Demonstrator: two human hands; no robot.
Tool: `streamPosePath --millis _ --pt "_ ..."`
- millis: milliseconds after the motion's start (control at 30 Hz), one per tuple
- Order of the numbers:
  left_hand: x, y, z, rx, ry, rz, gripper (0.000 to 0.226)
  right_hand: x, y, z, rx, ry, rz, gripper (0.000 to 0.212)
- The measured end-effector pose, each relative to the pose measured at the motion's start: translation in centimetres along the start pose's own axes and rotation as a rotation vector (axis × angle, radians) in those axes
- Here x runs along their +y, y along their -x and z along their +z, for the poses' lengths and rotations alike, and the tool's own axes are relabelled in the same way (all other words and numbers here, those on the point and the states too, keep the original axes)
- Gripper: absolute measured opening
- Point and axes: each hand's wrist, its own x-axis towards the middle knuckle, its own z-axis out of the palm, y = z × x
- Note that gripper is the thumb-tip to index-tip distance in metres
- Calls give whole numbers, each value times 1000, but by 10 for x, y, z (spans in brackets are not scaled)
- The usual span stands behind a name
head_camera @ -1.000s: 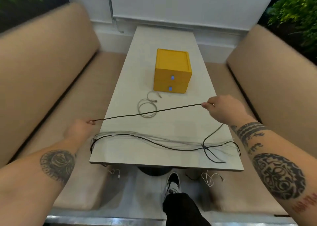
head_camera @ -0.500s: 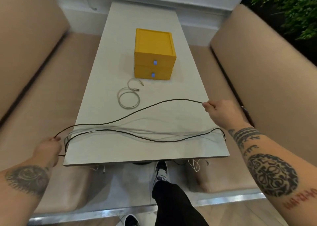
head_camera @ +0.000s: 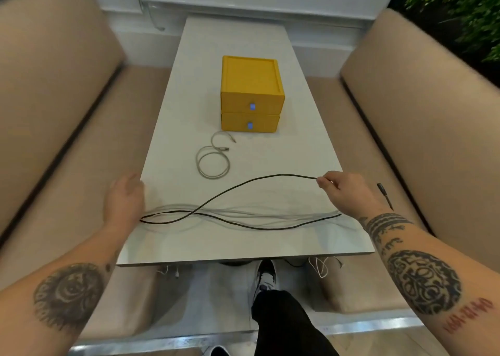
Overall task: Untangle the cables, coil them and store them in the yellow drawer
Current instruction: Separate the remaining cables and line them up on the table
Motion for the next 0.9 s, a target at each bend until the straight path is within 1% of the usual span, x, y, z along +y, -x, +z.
streamPosePath --millis 33,67,100,133,167,200,233,300,400,467,533,567,600,633,667,700,767,800,833,900 --pt "21 10 5 -57 13 172 32 -2 1 -1 -4 -5 -1 28" --pt "41 21 13 -164 -6 335 35 -3 1 -2 -8 -3 -9 27" --pt "53 29 21 -316 -97 462 43 -3 1 -4 -15 5 -11 26" --pt "58 32 32 -473 -216 545 55 -2 1 -4 -25 5 -20 25" --pt "60 36 43 -609 -361 592 61 1 1 -3 -43 4 -24 25" --pt "56 36 53 -707 -515 596 58 3 0 -3 -58 10 -31 26" --pt "54 36 61 -756 -596 597 49 5 -1 -2 -76 24 -34 30" --pt "50 35 66 -745 -591 562 39 14 -3 3 -107 57 -54 37" --pt "35 33 73 -697 -509 514 34 34 -2 14 -159 152 -81 46" --pt "27 35 77 -654 -485 535 32 50 -1 20 -155 176 -55 45" --pt "22 36 80 -610 -457 551 31 65 -2 21 -157 237 37 29" --pt "18 36 81 -582 -437 559 30 75 -4 20 -164 276 126 28" --pt "15 36 81 -561 -422 571 29 84 -3 17 -164 318 217 32" --pt "13 35 82 -545 -416 582 29 92 0 15 -145 335 281 35" --pt "11 36 83 -530 -414 590 28 101 4 15 -104 328 303 33" --pt "10 36 84 -521 -417 595 28 107 7 15 -69 316 302 30" --pt "8 35 85 -505 -420 601 28 117 8 20 -65 292 324 23" --pt "8 35 85 -501 -418 598 28 121 5 26 -47 243 350 19" --pt "9 36 85 -498 -417 591 27 126 1 33 -20 133 389 15" --pt "9 36 84 -504 -420 579 32 131 -3 45 49 -187 462 23"
